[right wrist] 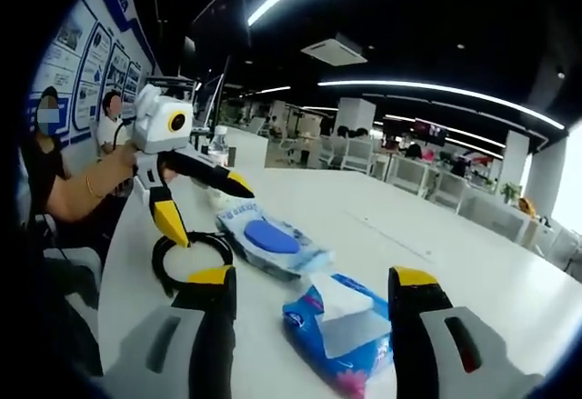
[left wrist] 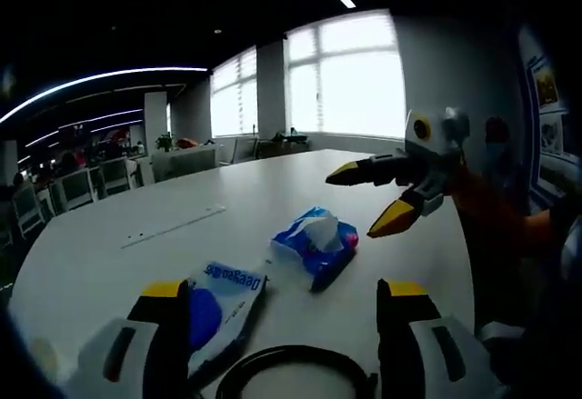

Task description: Arrange the tabletop items into an orderly group along one side of the table until the central work area is clear of visible clutter.

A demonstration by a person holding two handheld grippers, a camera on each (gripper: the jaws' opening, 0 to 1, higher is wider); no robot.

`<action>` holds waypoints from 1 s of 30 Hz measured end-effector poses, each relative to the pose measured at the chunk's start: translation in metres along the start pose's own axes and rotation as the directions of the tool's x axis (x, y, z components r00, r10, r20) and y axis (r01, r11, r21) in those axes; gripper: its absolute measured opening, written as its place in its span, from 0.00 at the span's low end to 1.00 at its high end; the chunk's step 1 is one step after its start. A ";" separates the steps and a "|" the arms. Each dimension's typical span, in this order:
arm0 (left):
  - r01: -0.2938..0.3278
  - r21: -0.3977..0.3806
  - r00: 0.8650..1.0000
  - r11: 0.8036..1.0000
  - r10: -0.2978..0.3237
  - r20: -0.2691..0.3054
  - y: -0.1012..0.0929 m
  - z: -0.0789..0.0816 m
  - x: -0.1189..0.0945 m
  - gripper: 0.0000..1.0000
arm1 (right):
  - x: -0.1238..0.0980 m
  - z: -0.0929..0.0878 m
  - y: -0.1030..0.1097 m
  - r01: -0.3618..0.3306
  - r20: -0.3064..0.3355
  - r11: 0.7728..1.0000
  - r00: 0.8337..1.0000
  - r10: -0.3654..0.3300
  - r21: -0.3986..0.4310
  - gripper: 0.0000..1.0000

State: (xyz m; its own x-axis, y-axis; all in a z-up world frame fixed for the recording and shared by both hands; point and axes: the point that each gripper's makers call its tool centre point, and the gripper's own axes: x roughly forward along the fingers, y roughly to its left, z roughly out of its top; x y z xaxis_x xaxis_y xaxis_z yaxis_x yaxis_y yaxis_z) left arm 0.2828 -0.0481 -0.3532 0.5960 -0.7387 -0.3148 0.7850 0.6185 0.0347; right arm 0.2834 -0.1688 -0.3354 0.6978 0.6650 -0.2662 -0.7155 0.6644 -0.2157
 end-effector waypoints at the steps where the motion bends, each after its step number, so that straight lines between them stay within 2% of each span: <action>1: -0.004 0.001 1.000 1.000 0.004 0.000 0.001 0.000 -0.001 0.84 | 0.001 0.000 0.001 -0.002 0.000 1.000 1.000 0.002 -0.001 0.66; 7: -0.037 -0.014 0.999 0.999 0.037 0.010 0.016 -0.005 -0.017 0.84 | 0.008 0.000 0.011 -0.018 -0.015 0.999 1.000 0.017 -0.029 0.66; 13: -0.042 -0.024 0.999 0.999 0.042 0.013 0.020 -0.010 -0.026 0.84 | 0.018 -0.001 0.019 -0.032 -0.024 0.999 0.999 0.031 -0.036 0.66; 18: -0.065 -0.045 0.997 0.997 0.066 0.027 0.033 -0.016 -0.038 0.86 | 0.026 0.000 0.026 -0.033 -0.047 0.996 0.998 0.029 -0.080 0.69; 30: -0.102 -0.068 0.994 0.993 0.103 0.023 0.052 -0.032 -0.060 0.90 | 0.050 0.002 0.042 -0.057 -0.074 0.995 0.996 0.050 -0.086 0.73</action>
State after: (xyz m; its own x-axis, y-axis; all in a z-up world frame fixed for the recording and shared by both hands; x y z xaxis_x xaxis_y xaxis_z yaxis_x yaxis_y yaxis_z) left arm 0.2825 0.0367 -0.3624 0.6776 -0.6767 -0.2881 0.7071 0.7071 0.0023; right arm 0.2880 -0.1066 -0.3560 0.6565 0.6707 -0.3453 -0.7542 0.5938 -0.2805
